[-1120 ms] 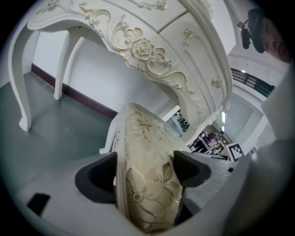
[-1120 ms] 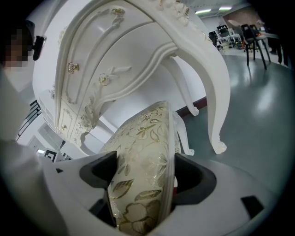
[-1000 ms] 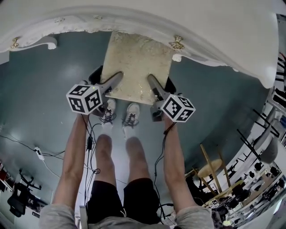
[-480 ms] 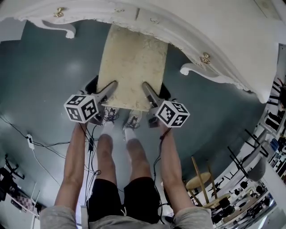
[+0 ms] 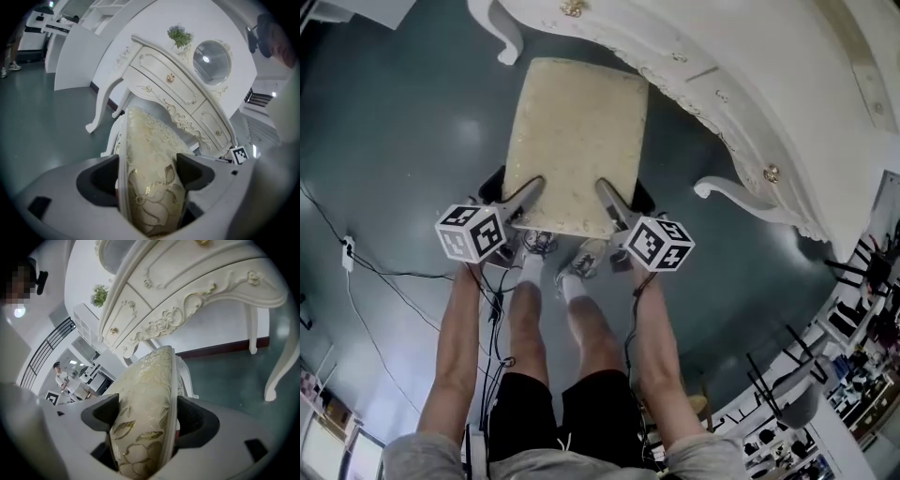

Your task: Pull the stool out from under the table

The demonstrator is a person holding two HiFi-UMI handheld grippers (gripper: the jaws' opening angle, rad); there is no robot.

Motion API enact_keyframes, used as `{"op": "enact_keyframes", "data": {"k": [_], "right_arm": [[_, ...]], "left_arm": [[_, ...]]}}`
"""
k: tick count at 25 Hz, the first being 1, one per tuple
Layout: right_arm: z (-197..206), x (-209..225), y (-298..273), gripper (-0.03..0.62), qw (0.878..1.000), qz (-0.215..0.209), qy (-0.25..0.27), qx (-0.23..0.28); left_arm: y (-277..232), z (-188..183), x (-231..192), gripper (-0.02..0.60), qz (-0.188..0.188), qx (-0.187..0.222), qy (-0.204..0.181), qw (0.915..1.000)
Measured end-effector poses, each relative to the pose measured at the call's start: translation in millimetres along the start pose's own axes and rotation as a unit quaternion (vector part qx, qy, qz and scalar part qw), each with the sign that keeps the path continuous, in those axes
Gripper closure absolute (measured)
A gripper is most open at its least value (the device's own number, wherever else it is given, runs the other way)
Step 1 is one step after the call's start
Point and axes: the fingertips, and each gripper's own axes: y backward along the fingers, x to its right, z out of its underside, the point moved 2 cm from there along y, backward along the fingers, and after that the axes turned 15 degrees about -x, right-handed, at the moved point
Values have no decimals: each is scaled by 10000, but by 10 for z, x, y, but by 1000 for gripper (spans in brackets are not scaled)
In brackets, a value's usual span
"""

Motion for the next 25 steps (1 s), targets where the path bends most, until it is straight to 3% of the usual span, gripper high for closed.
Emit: {"op": "enact_keyframes", "data": {"k": [9, 25], "right_arm": [[11, -883, -535, 198, 9952, -449, 733, -475], [50, -2100, -1501, 198, 9776, -812, 1553, -1167]], "left_arm": [[826, 144, -595, 196, -432, 708, 683, 9942], [1767, 230, -1612, 198, -818, 1347, 1485, 9763]]}}
